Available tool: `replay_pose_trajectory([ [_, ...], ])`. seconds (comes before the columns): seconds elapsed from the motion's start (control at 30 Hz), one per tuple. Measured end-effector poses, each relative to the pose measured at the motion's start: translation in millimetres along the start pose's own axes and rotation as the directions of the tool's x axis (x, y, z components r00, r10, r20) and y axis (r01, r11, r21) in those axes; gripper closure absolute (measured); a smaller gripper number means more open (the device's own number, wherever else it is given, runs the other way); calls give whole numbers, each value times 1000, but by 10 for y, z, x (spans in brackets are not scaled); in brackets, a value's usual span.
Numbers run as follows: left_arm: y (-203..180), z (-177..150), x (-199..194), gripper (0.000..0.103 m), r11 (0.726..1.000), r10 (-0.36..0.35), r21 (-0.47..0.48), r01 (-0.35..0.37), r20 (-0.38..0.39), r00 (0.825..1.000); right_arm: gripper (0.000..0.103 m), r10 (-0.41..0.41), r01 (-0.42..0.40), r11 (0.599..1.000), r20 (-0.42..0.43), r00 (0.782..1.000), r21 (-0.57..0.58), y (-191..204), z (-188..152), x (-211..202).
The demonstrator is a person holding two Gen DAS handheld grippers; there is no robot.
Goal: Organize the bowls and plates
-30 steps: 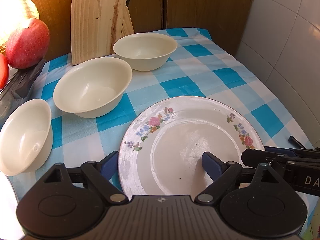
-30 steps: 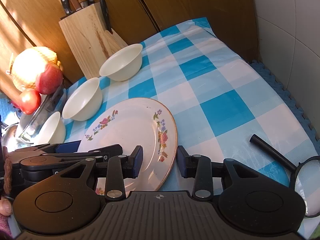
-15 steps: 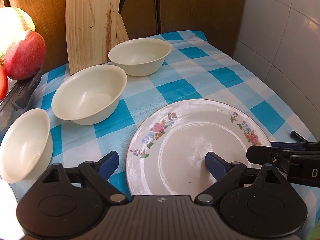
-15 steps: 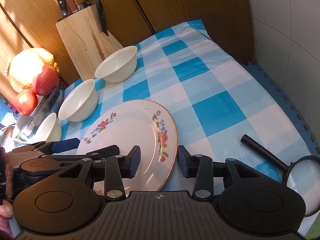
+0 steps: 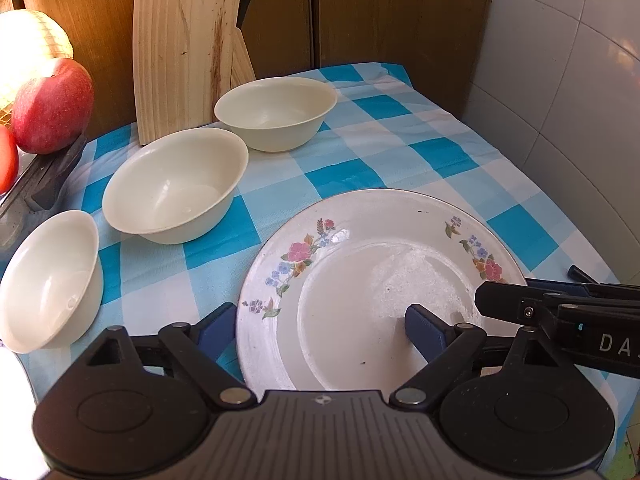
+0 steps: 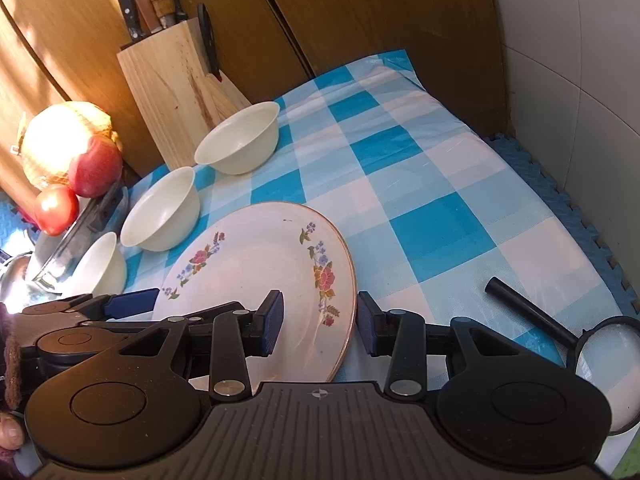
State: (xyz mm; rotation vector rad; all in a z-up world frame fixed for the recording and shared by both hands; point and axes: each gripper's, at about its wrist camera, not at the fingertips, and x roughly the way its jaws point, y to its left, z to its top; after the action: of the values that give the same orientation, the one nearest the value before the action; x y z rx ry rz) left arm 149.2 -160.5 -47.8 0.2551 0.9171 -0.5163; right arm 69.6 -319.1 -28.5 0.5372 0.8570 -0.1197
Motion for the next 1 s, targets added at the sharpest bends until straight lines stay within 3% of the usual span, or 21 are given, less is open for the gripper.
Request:
replay_pose_trajectory([
  [1.0,-18,17,-188,22,1000,21,-2,-21,32,999,57,13,-14,999,23,1000,30,3,41,-119],
])
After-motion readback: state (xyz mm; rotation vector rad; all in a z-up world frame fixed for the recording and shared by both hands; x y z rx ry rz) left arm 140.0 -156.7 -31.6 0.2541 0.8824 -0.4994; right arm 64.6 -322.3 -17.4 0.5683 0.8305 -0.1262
